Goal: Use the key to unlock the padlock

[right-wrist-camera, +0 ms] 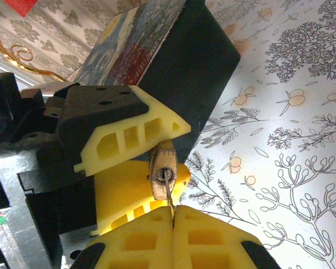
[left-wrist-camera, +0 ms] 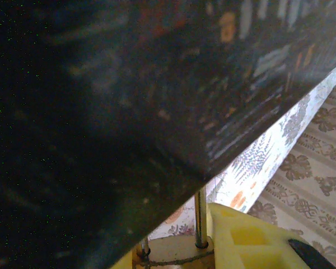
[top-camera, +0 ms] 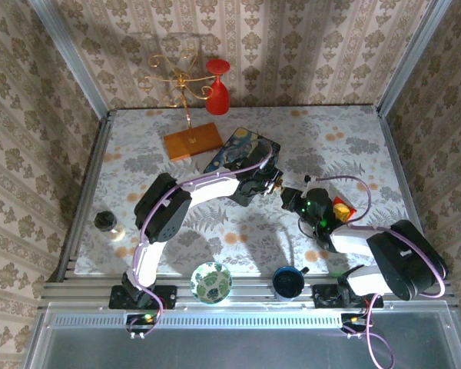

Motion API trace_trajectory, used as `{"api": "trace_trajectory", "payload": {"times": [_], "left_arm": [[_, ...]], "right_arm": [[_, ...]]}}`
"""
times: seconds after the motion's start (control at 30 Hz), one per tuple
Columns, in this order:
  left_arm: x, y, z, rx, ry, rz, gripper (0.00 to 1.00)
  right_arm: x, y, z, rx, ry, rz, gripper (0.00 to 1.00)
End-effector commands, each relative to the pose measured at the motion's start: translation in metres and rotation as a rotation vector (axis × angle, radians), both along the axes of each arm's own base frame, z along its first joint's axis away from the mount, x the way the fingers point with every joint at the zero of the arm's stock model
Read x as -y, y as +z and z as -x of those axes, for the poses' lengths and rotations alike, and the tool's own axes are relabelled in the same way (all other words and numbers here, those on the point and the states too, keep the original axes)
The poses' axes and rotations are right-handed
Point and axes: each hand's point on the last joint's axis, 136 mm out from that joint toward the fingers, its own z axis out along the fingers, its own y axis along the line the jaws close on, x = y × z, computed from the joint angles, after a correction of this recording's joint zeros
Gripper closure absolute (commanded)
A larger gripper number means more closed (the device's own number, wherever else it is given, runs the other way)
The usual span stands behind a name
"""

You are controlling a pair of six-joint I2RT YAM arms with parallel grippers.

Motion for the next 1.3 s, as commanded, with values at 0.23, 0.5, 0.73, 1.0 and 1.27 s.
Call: {"api": "trace_trajectory", "payload": {"times": [0.23,0.5,0.73,1.0,1.27], "left_arm": [[0.019,0.013,0.05,-0.077,-0.177,0.085,1.0],[0.012,0.012,0.053,-0.066,-0.209,0.067,1.0],[0.01,0.011,0.058,-0.063,-0.241,0.061,1.0],[0.01,0.013,0.058,-0.059,-0.233,0.074,1.0],[0.013,0.013,0.062,-0.057,-0.255,0.081,1.0]], "right_arm": [[-0.011,0.031,-0.014,0.013,0.131,-0.061,1.0],[-0.004,0.035,-0.015,-0.025,0.155,-0.066,1.0],[-0.006,0.039,-0.02,-0.074,0.199,-0.086,1.0],[-0.003,0.026,-0.023,-0.126,0.181,-0.078,1.0],[0.002,0.029,-0.032,-0.126,0.125,-0.101,1.0]]}}
